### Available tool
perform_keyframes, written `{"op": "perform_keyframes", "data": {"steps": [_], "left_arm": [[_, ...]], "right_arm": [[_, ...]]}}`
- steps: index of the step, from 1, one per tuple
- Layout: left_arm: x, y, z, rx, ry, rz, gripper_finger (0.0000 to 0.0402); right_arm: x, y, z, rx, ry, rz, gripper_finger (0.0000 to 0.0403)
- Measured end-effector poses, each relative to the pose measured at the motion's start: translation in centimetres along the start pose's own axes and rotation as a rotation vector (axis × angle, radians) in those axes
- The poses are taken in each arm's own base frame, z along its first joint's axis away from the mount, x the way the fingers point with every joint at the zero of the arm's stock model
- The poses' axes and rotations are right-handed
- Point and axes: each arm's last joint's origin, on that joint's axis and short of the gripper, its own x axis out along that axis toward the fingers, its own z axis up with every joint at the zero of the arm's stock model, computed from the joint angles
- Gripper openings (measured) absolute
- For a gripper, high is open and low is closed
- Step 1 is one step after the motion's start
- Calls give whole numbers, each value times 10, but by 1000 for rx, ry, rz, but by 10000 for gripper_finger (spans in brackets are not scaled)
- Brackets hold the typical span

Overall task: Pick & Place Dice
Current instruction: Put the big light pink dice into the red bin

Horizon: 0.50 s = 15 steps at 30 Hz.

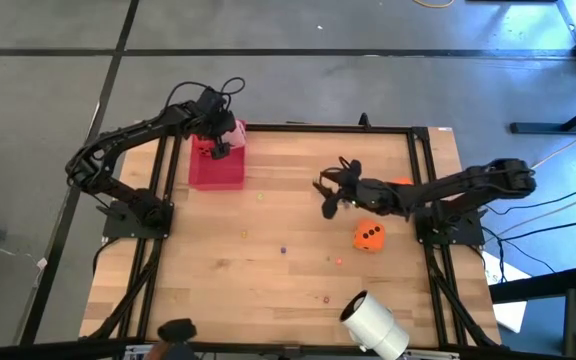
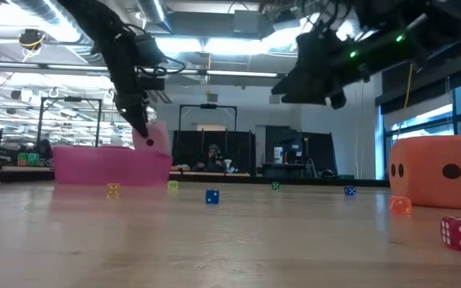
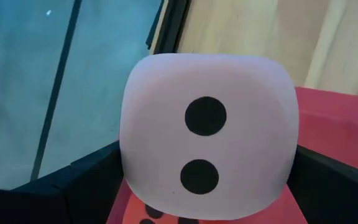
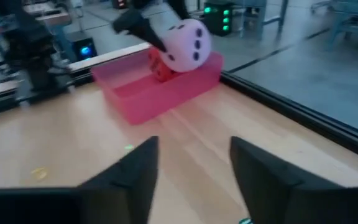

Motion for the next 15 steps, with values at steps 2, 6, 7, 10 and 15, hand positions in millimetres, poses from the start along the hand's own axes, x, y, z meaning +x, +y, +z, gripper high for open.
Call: {"op": "perform_keyframes", "data": {"steps": [2,6,7,10,15], "left_arm": [[0,1,-1,-27,2,0,400],[0,0,-3,-46,36,16,400],[0,0,-4,-38,51,24,400],[2,0,-5,-30,74,40,400],[14,-9,-16,3,100,27,400]], "right_arm": [[6,-2,-4,1,9,-1,149],[13,-4,-9,3,40,48,81],[14,-4,-10,4,42,55,66],[14,-4,-9,6,40,56,30],[14,-3,-1,35,-35,73,5]]}}
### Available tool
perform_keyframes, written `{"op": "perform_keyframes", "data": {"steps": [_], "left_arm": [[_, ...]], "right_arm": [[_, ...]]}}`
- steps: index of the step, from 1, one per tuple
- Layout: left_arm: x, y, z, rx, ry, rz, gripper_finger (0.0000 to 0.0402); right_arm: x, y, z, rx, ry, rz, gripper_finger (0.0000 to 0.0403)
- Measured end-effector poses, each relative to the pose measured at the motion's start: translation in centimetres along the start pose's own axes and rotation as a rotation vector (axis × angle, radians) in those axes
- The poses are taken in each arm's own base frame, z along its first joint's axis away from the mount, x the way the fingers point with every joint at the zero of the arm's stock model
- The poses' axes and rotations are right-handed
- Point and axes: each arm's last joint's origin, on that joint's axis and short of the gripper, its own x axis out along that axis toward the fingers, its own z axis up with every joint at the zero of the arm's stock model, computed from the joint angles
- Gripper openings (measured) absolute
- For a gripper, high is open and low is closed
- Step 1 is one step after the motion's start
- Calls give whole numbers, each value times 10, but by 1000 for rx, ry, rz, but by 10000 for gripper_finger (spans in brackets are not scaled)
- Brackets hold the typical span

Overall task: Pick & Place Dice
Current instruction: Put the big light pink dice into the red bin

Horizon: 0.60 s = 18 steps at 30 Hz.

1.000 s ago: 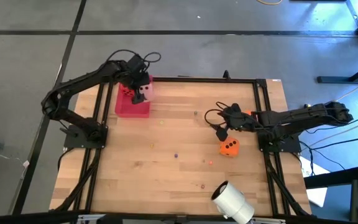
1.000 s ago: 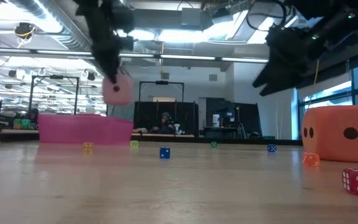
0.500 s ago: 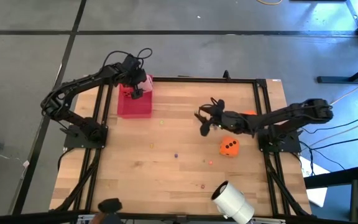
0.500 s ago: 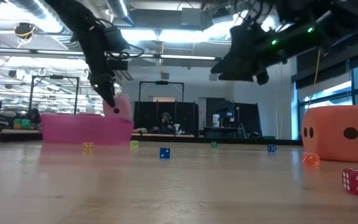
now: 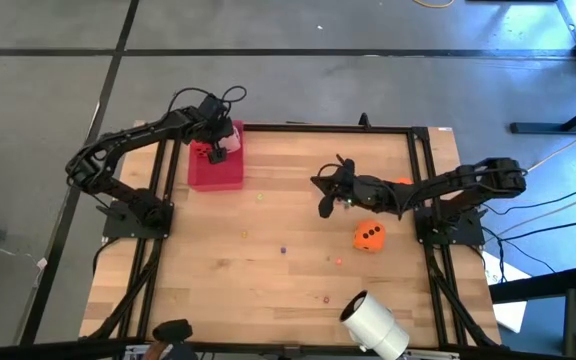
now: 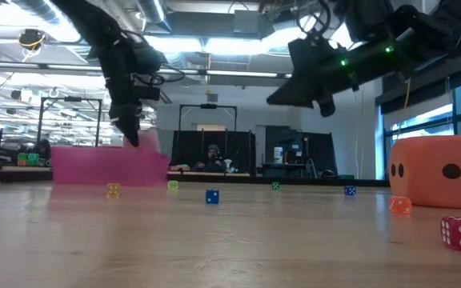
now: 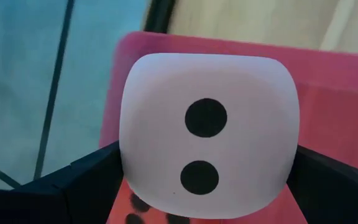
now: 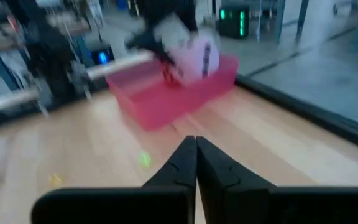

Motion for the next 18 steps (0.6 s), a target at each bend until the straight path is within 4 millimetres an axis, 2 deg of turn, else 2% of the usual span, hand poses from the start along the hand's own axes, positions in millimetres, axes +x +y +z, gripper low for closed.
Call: {"op": "perform_keyframes", "data": {"steps": [5,8,13,18], "left_arm": [[5,-2,-1,15,-19,27,400],[5,-1,0,6,-23,49,400],[5,-1,0,-33,-29,43,400],[5,-2,1,-75,-43,23,400]], "right_arm": [[9,0,17,13,-139,6,4],[27,5,28,-28,-156,26,3],[74,17,38,-114,-113,121,3],[126,18,44,-157,-48,69,2]]}}
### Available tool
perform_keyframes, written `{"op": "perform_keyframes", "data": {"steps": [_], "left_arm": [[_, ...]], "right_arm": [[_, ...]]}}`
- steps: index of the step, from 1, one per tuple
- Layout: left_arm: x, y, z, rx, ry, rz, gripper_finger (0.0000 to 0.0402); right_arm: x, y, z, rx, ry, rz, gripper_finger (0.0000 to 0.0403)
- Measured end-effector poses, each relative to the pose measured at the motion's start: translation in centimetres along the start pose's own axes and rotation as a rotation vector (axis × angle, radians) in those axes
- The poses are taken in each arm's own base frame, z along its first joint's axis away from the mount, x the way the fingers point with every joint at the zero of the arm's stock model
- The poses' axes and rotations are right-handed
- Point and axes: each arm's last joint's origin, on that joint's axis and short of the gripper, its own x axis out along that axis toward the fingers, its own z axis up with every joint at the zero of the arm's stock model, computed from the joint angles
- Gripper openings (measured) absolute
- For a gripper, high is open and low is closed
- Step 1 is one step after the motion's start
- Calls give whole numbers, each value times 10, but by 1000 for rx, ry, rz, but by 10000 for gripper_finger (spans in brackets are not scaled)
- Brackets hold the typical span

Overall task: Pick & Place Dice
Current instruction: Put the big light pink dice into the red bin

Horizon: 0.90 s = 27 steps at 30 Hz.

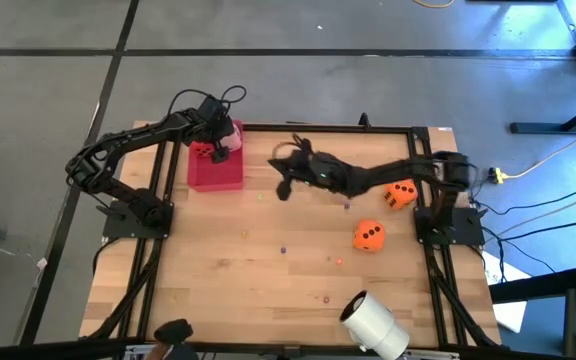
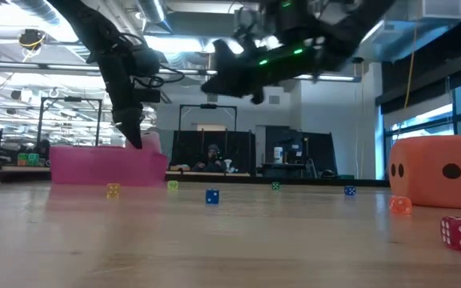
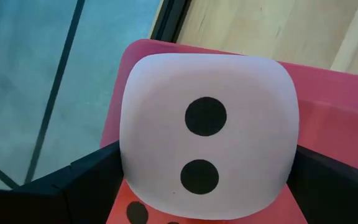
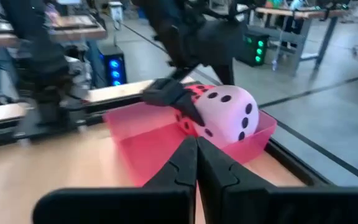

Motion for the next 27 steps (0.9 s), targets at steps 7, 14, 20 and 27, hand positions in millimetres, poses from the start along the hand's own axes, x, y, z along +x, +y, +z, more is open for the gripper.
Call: {"op": "perform_keyframes", "data": {"steps": [7,14,20,27], "left_arm": [[-2,-2,-1,-80,-6,-39,400],[-8,-18,5,-25,-10,-90,400],[-11,-33,9,31,1,-134,400],[-13,-43,14,47,-30,-176,400]], "right_arm": [[41,-7,-1,3,16,-16,2],[47,-5,-9,-16,112,13,1],[30,11,-5,-149,254,20,1],[-44,22,49,-342,443,-173,1]]}}
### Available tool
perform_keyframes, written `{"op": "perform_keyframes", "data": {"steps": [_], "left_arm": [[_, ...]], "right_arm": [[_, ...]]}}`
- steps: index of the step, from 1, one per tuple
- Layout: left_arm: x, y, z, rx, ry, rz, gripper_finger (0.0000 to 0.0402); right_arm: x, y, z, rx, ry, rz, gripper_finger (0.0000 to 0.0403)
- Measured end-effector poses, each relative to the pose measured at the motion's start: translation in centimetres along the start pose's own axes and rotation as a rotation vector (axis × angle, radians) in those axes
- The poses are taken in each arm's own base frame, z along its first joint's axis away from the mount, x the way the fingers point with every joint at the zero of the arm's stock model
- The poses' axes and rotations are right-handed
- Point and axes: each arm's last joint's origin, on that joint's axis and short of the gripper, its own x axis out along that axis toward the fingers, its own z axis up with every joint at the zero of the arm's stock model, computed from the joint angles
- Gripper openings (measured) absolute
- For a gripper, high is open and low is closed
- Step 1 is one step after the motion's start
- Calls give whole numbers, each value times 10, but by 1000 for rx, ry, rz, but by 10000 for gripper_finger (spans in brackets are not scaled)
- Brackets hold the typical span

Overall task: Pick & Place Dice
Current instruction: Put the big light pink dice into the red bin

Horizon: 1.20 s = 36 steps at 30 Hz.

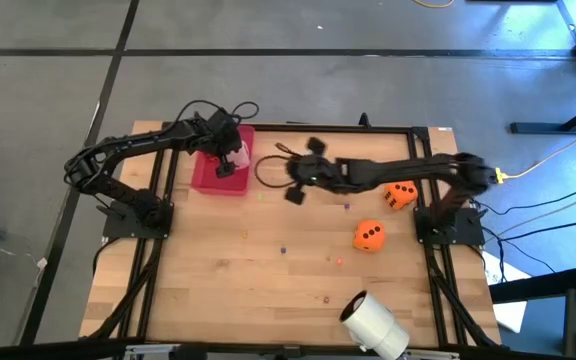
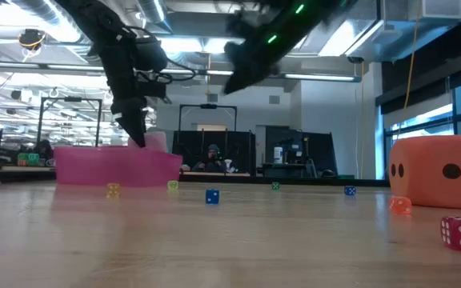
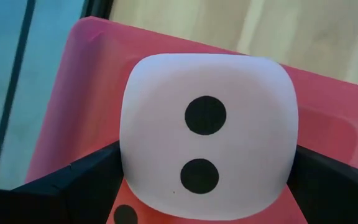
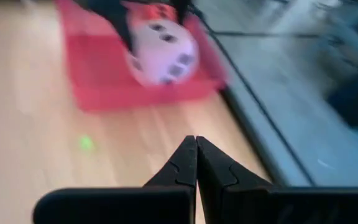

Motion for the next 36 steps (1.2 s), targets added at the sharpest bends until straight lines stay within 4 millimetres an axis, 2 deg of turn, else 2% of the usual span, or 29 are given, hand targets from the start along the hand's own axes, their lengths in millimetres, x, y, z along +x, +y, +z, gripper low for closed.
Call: {"op": "perform_keyframes", "data": {"steps": [4,7,10,13,17,21,25,36], "left_arm": [[0,-4,6,11,-65,-48,400],[-1,-5,12,22,-122,-60,400],[-2,-7,18,55,-173,-44,400],[1,-8,21,76,-188,-41,400],[16,-11,19,55,-129,-78,400],[38,-15,20,88,-90,-102,400],[51,-20,29,109,-130,-98,400],[52,-25,51,157,-321,-32,400]], "right_arm": [[-54,-9,-13,-14,98,-126,1],[-90,-12,-38,48,124,-186,1],[-116,-14,-64,156,92,-187,1],[-132,-12,-87,261,61,-157,1],[-140,-4,-107,274,48,-111,2],[-144,2,-110,256,18,-123,3],[-146,3,-109,250,-1,-133,3],[-146,3,-109,247,-3,-137,4]]}}
